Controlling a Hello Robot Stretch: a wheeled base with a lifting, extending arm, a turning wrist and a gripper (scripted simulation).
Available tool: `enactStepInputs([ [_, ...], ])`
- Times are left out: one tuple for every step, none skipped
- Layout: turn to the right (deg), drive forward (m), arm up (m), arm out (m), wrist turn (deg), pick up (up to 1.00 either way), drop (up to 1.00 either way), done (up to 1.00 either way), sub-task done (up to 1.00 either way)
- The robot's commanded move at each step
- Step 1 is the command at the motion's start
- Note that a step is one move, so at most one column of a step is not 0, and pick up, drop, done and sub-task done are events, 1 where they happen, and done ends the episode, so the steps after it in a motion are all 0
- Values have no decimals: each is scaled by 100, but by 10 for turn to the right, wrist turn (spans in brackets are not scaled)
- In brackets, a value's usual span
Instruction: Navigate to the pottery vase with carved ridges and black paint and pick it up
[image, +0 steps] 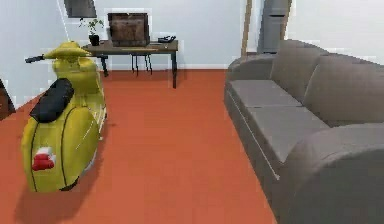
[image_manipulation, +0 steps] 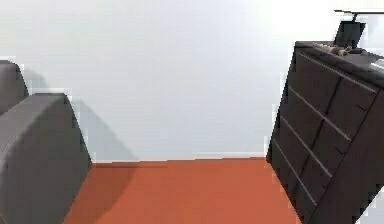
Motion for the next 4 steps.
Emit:
enactStepInputs([
  [0, 100, 0, 0, 0, 0, 0, 0, 0],
  [0, 100, 0, 0, 0, 0, 0, 0, 0],
  [30, 0, 0, 0, 0, 0, 0, 0, 0],
  [0, 100, 0, 0, 0, 0, 0, 0, 0],
])
